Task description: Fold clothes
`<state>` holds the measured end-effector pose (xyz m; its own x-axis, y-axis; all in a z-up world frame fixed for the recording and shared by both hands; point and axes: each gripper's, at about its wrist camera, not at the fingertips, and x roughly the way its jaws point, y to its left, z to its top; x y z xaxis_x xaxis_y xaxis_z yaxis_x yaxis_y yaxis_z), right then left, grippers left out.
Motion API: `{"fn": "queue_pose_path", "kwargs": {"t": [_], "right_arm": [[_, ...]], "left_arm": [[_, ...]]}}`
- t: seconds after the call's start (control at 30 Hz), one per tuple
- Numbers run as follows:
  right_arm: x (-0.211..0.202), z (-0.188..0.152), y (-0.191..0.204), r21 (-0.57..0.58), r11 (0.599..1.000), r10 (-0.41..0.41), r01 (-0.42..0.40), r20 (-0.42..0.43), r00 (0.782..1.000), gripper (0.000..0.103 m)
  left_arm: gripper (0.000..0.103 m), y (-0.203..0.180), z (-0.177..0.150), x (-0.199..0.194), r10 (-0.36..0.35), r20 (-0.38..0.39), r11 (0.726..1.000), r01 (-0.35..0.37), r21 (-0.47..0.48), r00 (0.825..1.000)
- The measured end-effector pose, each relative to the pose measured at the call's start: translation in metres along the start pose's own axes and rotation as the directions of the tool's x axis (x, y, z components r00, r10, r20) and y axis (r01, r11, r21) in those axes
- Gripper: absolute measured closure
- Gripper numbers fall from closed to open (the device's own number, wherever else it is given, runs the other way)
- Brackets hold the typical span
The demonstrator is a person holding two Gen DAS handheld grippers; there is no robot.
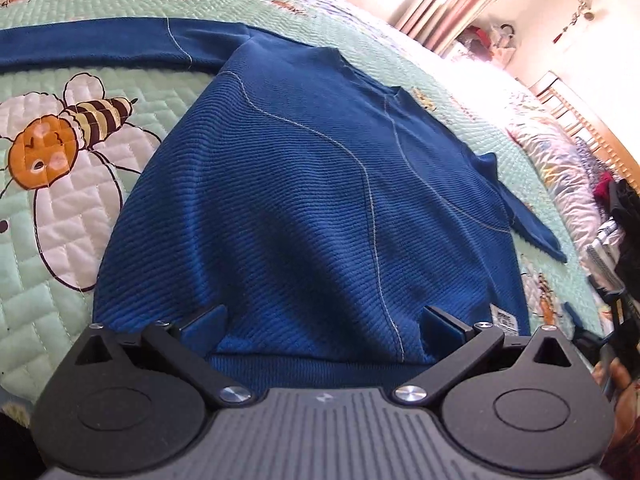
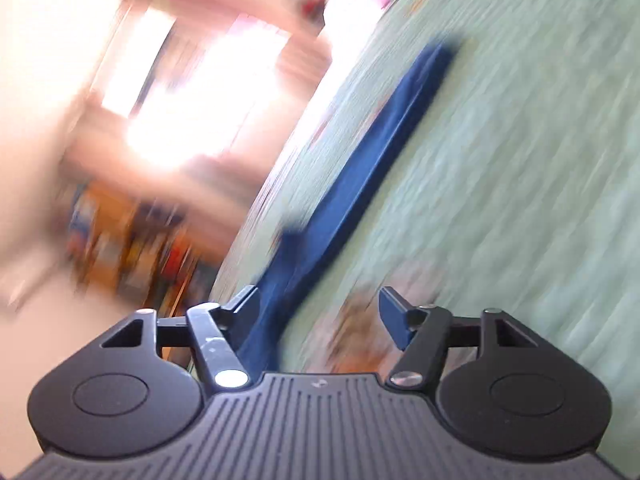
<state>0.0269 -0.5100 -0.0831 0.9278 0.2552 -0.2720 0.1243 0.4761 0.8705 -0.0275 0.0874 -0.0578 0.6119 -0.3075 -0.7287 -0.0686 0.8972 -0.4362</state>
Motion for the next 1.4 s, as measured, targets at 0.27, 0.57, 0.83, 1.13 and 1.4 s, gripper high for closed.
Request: {"fn": "queue_pose_path", "kwargs": {"t": [0.27,0.57,0.83,1.13,1.4], "right_arm": [[0.036,0.095,-0.05,0.137,0.989,-0.09,0.063,0.195,0.977,0.034],[0.1,0.129,-0.056,0.126,0.971,-0.225,0.204,0.184,0.957,0.034],[0.121,0.136,-0.059,0.037,0.958,-0.285,0.283,0.189,0.94,0.065],[0.057,0.119,-0.05,-0.016,0.971,-0.226,0.238,0.257,0.94,0.091],[0.029,0.088,-0.065,-0.02,0.933,-0.342,0.359,0.262,0.902,0.092]], "left_arm": [[0.001,-0.015,0.005,0.01,0.105,-0.027,0.994,-0.105,-0.002,0.994],[0.001,-0.025,0.01,0.02,0.186,-0.046,0.983,-0.186,0.012,0.981],[0.001,-0.033,0.01,0.027,0.235,-0.052,0.97,-0.23,0.081,0.971],[0.001,-0.023,0.009,0.02,0.173,-0.037,0.984,-0.171,0.049,0.984],[0.001,-0.015,0.008,0.013,0.114,-0.025,0.993,-0.113,0.029,0.993]]}}
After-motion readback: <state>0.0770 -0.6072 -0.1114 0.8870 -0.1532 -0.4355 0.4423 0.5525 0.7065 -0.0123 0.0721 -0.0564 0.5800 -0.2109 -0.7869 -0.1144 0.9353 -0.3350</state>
